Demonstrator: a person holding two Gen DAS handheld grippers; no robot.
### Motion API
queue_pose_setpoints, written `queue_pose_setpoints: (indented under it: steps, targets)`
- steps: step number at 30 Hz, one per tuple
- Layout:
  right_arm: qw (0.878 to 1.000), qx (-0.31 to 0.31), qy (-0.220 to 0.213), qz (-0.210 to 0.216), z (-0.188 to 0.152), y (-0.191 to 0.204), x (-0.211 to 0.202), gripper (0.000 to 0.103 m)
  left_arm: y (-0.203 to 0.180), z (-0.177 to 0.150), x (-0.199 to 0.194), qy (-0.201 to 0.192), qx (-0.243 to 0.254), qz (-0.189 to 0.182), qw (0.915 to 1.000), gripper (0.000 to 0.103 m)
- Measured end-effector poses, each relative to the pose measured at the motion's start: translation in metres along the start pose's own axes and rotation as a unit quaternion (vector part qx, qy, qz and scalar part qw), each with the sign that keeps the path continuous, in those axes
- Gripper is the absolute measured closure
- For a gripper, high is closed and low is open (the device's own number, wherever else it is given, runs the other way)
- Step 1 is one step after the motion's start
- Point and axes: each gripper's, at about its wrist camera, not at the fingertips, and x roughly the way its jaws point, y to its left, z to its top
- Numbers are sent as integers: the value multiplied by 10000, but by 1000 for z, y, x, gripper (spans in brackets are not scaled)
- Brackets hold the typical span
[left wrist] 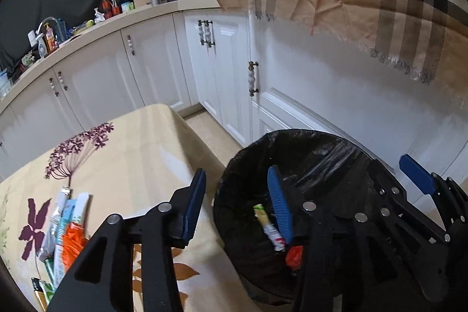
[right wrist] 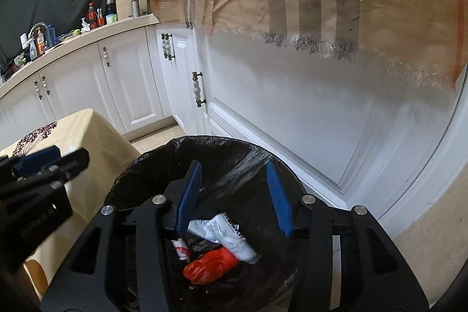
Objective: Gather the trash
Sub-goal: 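Carry the tube and wrapper over the black bin and open both grippers, then grasp the red cylinder can with the right gripper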
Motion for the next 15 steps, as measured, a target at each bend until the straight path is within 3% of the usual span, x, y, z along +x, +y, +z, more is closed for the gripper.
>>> queue_pose_setpoints:
  steps: [15]
  targets:
    - [9986,-266,33,450,-10,35,-59,58,55,-23,-68,-196,-347,174,9991,55]
